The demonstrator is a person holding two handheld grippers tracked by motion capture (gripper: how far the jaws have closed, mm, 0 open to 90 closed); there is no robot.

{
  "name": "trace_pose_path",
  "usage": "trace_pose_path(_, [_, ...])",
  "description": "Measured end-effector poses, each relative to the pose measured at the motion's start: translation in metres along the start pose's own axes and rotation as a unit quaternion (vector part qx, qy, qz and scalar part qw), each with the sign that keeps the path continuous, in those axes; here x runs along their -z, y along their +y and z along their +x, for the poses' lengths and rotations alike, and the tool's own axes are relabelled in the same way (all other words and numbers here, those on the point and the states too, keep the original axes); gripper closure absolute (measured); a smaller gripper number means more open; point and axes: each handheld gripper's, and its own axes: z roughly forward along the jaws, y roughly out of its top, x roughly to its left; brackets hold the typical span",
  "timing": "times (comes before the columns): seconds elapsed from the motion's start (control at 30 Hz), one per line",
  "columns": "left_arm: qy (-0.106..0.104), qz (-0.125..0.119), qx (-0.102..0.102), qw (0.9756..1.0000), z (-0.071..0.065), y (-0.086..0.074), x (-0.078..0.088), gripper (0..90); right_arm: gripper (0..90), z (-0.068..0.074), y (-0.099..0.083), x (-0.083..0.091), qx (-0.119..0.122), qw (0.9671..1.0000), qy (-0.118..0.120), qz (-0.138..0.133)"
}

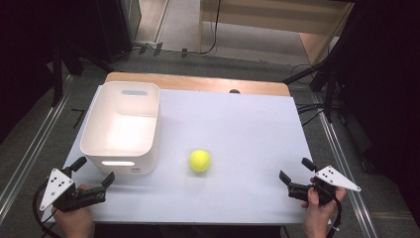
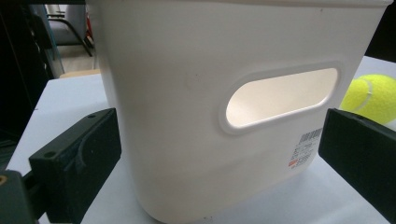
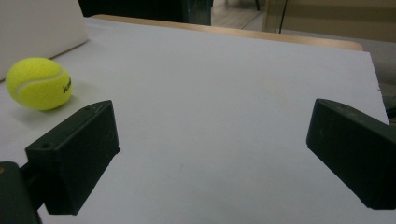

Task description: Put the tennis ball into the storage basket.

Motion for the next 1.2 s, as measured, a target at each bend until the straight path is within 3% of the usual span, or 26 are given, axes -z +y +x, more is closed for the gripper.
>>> trace_pose_path(0.57, [0.001,0.007,-0.007,1.0000,-0.001,0.000,-0.001,0.0,1.0,0.017,0.039,-0.024,0.035,0.9982,0.042,0.025])
trace_pose_path(0.77, [0.000,0.005,-0.005,1.0000,-0.001,0.000,-0.001,0.0,1.0,0.026,0.051,-0.037,0.048,0.9967,0.060,0.026])
trace_pose_path(1.2, [0.001,0.008,-0.004,1.0000,-0.002,0.000,-0.001,0.0,1.0,0.051,0.076,-0.066,0.064,0.9910,0.103,0.055])
